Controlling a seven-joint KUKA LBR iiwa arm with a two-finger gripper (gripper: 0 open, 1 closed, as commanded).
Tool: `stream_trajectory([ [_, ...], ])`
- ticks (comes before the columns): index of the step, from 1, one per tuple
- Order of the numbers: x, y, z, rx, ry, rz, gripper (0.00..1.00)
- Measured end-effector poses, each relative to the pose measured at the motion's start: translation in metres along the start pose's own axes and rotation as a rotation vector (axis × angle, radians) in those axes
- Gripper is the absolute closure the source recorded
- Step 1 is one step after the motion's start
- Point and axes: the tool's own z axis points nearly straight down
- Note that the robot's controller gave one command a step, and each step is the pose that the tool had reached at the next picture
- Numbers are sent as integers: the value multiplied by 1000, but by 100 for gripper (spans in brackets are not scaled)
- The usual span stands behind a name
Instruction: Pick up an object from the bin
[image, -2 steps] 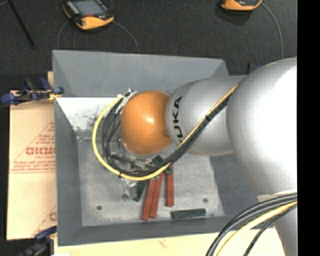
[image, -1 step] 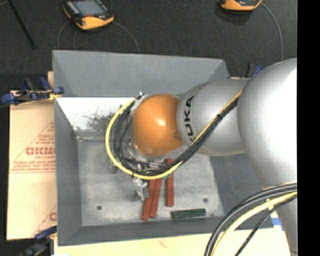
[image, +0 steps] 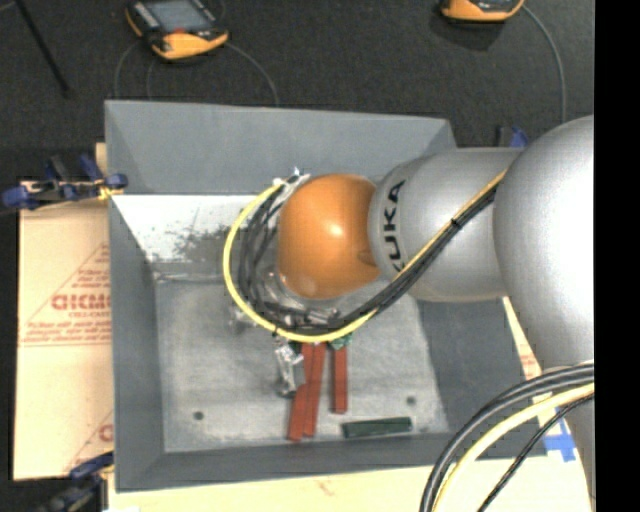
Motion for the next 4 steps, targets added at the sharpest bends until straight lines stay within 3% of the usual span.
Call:
stream_trajectory([
  [1, 12, -15, -4, 0, -2, 63, 0],
  [2, 34, -58, 5, 0, -1, 123, 0],
  [3, 84, -29, 16, 13, -19, -201, 100],
  [4, 84, -29, 16, 13, -18, -200, 100],
])
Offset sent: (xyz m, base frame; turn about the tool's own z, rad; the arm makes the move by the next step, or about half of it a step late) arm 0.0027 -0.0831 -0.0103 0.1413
